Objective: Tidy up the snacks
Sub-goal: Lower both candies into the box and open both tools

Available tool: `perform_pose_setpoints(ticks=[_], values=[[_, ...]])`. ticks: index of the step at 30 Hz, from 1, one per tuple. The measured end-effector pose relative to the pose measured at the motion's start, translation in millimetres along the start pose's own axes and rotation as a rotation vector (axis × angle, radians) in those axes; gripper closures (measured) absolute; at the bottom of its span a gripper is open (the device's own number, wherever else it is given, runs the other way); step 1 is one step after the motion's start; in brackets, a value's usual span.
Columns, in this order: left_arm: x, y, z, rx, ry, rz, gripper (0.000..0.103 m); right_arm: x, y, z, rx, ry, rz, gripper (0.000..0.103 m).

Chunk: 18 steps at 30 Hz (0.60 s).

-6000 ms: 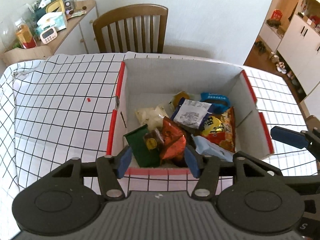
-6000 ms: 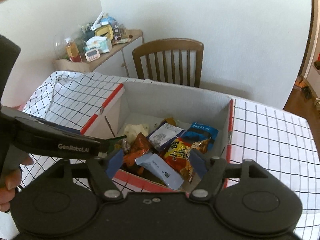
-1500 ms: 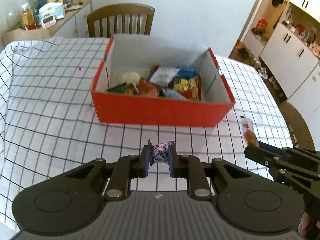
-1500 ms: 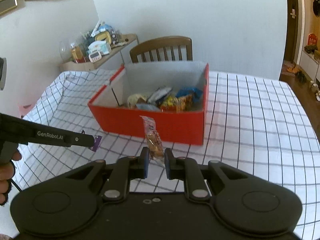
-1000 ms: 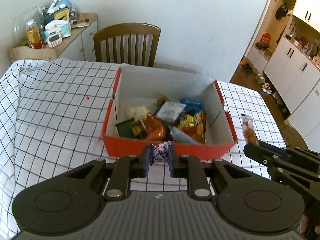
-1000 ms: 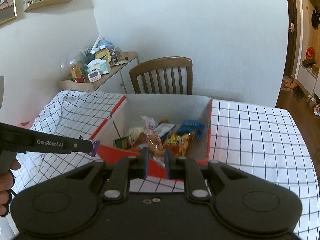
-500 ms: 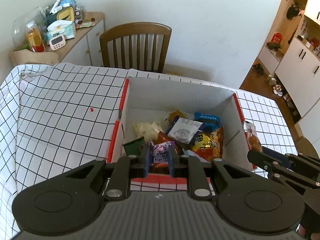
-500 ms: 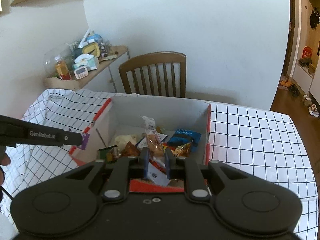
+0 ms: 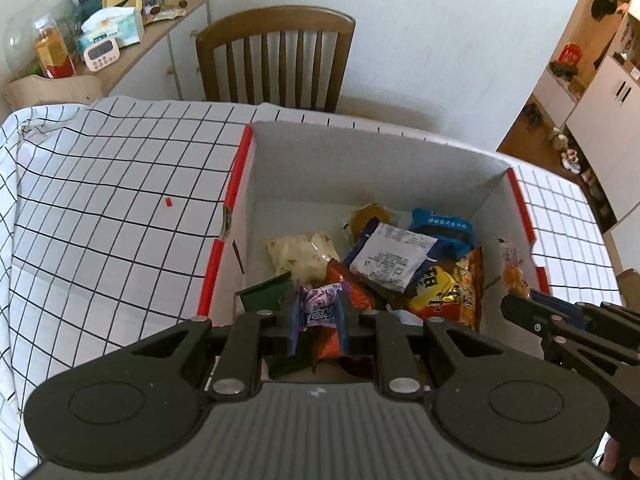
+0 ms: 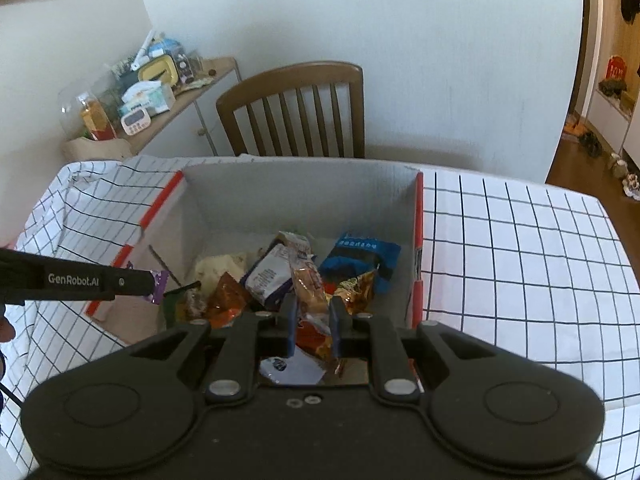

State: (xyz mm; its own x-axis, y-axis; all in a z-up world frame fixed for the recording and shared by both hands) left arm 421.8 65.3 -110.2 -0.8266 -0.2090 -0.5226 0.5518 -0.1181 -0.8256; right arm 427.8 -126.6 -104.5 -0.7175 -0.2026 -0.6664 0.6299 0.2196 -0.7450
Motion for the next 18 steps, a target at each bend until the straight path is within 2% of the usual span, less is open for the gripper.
perform_pose_setpoints(ticks=[8,18], values=[[-1,31,-1,-0.012,0.009,-0.059,0.085,3,29,-2,-0.019,-0.006,-0.059,0.088],[5,54,-4,-0.017,0.034,-0.118,0.085,14,44,-14,-0.051,-0.038,-0.118,0.086]])
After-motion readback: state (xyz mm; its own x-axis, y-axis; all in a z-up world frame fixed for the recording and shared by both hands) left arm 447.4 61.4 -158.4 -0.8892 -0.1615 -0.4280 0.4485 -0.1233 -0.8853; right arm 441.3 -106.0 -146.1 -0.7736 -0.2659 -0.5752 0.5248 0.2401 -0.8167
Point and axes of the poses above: each gripper's, at about its wrist camera, not at the fingertips, and y roughly the way its jaws point, z to its right, x to its underside, the point moved 3 cm from there along y, roughly the way its jaws point, and after that the axes turned 8 degrees about x, right-handed, at the moved point
